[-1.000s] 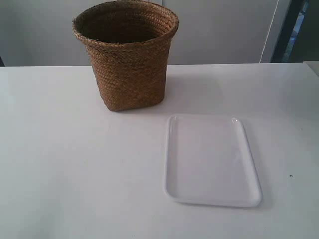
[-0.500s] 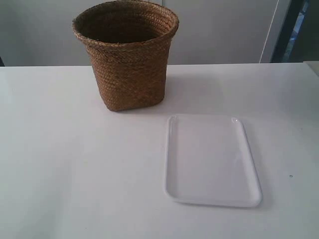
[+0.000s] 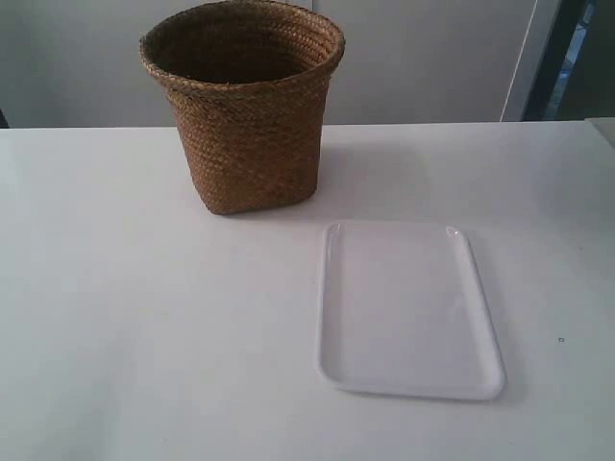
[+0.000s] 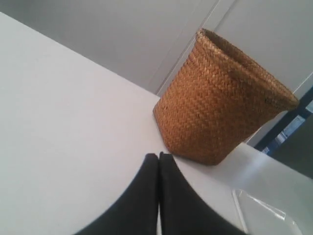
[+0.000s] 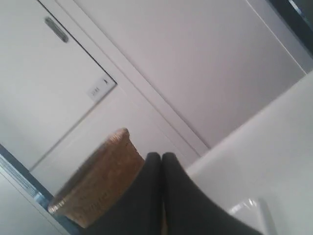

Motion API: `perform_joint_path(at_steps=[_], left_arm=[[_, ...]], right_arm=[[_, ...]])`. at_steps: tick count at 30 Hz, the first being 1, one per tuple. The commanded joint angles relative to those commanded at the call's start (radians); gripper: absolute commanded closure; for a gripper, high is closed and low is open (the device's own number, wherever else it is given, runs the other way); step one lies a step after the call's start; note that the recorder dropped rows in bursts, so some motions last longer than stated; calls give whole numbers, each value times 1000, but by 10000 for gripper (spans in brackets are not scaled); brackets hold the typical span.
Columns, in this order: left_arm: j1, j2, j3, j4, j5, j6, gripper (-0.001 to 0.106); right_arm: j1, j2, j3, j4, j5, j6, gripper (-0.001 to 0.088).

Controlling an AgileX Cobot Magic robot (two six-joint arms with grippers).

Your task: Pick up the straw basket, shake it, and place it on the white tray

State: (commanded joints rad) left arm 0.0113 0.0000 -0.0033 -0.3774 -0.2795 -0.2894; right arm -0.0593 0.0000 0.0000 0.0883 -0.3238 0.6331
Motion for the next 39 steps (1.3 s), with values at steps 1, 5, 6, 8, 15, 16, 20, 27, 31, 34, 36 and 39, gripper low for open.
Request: perform_joint_path(at_steps=[1, 5, 6, 8, 15, 16, 20, 27, 31, 34, 36, 39], left_arm=[[0, 0, -20, 0, -55, 0, 1053], [0, 42, -154, -18, -187, 6, 1053], [0, 69, -202, -18, -221, 38, 1053], [0, 134, -297, -18, -273, 170, 1053], [0, 439, -606, -30, -452, 395, 1053], [0, 493, -652, -36, -459, 395, 1053], [0, 711, -827, -54, -389, 394, 1053], [0, 1080, -1135, -60, 133, 367, 1053], [0, 1250, -1280, -29, 451, 403, 1053], [0, 1349, -1354, 2, 549, 403, 1053], [0, 1412, -1409, 12, 608, 403, 1053], [6, 1498, -1520, 7, 735, 398, 1053]], right_arm=[[0, 0, 0, 32, -98, 0, 868], [0, 6, -53, 280, -364, -48, 868], [0, 14, -86, 377, -407, -115, 868], [0, 41, -151, 550, -475, -281, 868], [0, 248, -395, 727, -617, -494, 868], [0, 279, -421, 700, -626, -476, 868], [0, 432, -542, 554, -597, -470, 868], [0, 707, -827, 378, -33, -472, 868], [0, 898, -1007, 322, 280, -472, 868], [0, 1046, -1136, 322, 456, -515, 868], [0, 1156, -1246, 328, 581, -592, 868], [9, 1330, -1431, 374, 771, -700, 868]])
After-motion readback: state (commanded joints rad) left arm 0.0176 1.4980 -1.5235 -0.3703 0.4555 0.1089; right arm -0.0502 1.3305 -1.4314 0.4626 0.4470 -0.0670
